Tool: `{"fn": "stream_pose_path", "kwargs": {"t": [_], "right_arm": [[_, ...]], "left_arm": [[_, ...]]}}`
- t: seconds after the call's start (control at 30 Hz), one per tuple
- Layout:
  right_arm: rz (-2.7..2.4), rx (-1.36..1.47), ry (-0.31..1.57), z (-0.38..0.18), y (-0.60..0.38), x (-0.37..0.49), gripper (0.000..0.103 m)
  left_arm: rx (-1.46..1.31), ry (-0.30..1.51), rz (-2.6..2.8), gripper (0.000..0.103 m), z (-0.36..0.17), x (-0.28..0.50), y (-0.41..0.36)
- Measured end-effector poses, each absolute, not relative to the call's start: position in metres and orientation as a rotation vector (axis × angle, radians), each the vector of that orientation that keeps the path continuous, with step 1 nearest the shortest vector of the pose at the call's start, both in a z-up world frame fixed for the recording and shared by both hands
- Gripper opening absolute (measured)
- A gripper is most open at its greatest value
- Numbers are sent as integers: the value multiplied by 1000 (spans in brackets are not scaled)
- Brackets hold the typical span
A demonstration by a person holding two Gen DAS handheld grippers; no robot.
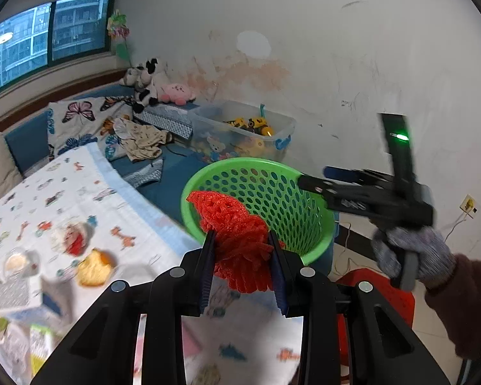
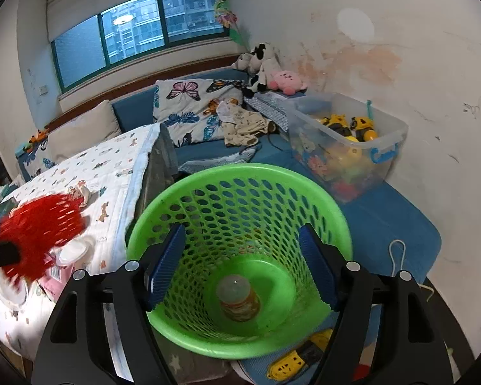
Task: Collect trash
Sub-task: 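Release the red cup into the basket with right tool while left tool drops the mesh, then grasp the clear dome lid with right tool while left tool grasps the clear tub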
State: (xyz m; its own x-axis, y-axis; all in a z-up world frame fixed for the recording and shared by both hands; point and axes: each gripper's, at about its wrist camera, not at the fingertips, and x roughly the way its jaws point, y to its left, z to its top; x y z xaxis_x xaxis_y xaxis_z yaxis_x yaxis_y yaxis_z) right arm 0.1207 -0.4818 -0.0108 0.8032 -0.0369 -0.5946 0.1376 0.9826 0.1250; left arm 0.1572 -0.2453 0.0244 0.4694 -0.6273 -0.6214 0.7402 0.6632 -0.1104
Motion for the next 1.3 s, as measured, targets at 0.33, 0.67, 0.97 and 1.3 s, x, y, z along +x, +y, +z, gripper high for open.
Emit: {"fn": "stream_pose_path", "kwargs": {"t": [0.33, 0.67, 0.97, 1.3], "right_arm": [[-126, 149, 621, -14, -492, 94, 80], [-138, 139, 630, -21, -492, 85, 81], [-120, 167, 634, -22, -483, 77, 82], [-45, 171, 630, -17, -447, 72, 83]], "left_arm": [[185, 786, -844, 32, -2, 201, -302], [178, 858, -803, 55, -24, 222, -319], [127, 846, -775, 55, -13, 213, -291], [105, 763, -690, 55, 10, 175, -227]]}}
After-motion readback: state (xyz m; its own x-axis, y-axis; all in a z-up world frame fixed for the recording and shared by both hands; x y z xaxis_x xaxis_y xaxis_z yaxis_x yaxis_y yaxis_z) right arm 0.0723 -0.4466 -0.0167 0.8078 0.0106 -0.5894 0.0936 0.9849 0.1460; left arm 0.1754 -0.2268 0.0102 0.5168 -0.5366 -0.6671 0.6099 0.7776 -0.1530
